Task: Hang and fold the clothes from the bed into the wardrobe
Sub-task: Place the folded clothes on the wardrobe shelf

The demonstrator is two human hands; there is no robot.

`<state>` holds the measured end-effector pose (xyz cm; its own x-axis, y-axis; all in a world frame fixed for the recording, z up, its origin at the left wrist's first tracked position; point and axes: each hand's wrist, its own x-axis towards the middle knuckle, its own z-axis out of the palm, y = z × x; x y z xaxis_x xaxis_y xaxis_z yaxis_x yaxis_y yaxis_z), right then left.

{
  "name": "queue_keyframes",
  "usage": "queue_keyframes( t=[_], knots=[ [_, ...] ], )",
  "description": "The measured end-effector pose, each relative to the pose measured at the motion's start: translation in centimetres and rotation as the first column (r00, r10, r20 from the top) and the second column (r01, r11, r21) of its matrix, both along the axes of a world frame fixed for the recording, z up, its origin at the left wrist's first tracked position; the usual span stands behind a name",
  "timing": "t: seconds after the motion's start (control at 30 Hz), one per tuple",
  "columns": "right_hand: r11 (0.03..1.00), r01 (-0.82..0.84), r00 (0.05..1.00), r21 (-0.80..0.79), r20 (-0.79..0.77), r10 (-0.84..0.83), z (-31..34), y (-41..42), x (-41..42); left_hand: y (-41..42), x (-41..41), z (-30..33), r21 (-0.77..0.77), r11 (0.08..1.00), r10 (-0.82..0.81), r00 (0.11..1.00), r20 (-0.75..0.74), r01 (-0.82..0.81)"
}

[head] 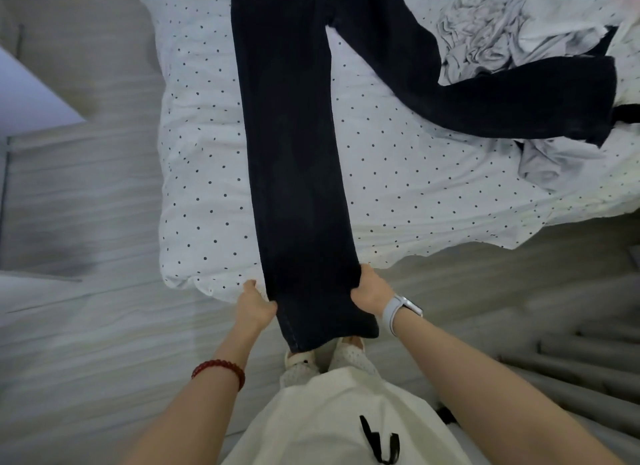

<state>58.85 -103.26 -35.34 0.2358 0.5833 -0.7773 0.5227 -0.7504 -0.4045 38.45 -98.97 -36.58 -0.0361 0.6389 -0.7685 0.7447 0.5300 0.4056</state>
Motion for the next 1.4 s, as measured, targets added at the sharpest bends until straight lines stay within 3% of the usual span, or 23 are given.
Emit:
queue_keyframes(
  t=[0.1, 0.2, 0.47, 0.57, 0.67, 0.77, 0.87, 0.97, 1.07, 1.13, 1.23, 1.33, 1.4],
  knots=[
    [0.993, -0.020, 0.999, -0.119, 0.026, 0.024, -0.7, -1.0, 1.6, 0.2, 0.7, -0.5, 0.072, 0.997, -0.006, 0.996, -0.094, 0.013],
    [0.994, -0.027, 0.998, -0.104, 0.045, 0.032, 0.2, -0.6, 4.6, 2.0, 3.2, 0.5, 0.201, 0.978, -0.036, 0.993, -0.110, 0.058],
    [0.965, 0.152, 0.956, 0.214, 0.216, -0.198, 4.6, 2.1, 21.3, 7.0, 17.8, 3.9, 0.325, 0.932, -0.191, 0.979, 0.068, 0.159],
    [0.923, 0.181, 0.910, 0.339, 0.298, -0.288, 5.9, 4.0, 30.1, 8.0, 25.7, 4.5, 0.248, 0.962, -0.169, 0.966, 0.195, 0.118],
    [0.851, 0.234, 0.851, 0.470, 0.324, -0.413, 6.3, 6.9, 39.6, 9.0, 34.4, 4.3, 0.016, 0.996, 0.070, 0.928, 0.365, -0.082],
    [0.819, 0.260, 0.786, 0.512, 0.380, -0.488, 5.3, 10.7, 49.5, 10.0, 44.7, 3.6, -0.239, 0.948, 0.306, 0.817, 0.489, -0.212],
    [0.760, 0.415, 0.804, 0.500, 0.189, -0.563, 3.8, 13.5, 55.2, 10.7, 51.5, 3.4, -0.388, 0.887, 0.433, 0.742, 0.512, -0.250],
    [0.631, 0.646, 0.711, 0.430, -0.040, -0.702, 2.6, 15.4, 59.8, 11.4, 57.8, 3.1, -0.479, 0.835, 0.516, 0.690, 0.508, -0.272],
    [0.682, 0.581, 0.781, 0.444, -0.070, -0.620, 3.7, 15.9, 60.7, 11.8, 60.8, 3.4, -0.491, 0.819, 0.545, 0.668, 0.506, -0.295],
    [0.637, 0.601, 0.786, 0.482, -0.214, -0.580, 5.4, 15.8, 59.8, 12.1, 62.0, 3.8, -0.530, 0.790, 0.584, 0.640, 0.499, -0.308],
    [0.512, 0.695, 0.714, 0.505, -0.397, -0.577, 7.4, 14.4, 57.1, 11.9, 63.2, 4.7, -0.601, 0.738, 0.642, 0.595, 0.484, -0.308],
    [0.428, 0.806, 0.592, 0.409, -0.546, -0.593, 8.2, 10.3, 53.9, 10.7, 63.0, 5.3, -0.671, 0.616, 0.779, 0.441, 0.445, -0.411],
    [0.411, 0.820, 0.572, 0.397, -0.562, -0.597, 9.0, 6.7, 52.2, 9.2, 61.9, 5.5, -0.651, 0.562, 0.827, 0.348, 0.442, -0.510]
  ],
)
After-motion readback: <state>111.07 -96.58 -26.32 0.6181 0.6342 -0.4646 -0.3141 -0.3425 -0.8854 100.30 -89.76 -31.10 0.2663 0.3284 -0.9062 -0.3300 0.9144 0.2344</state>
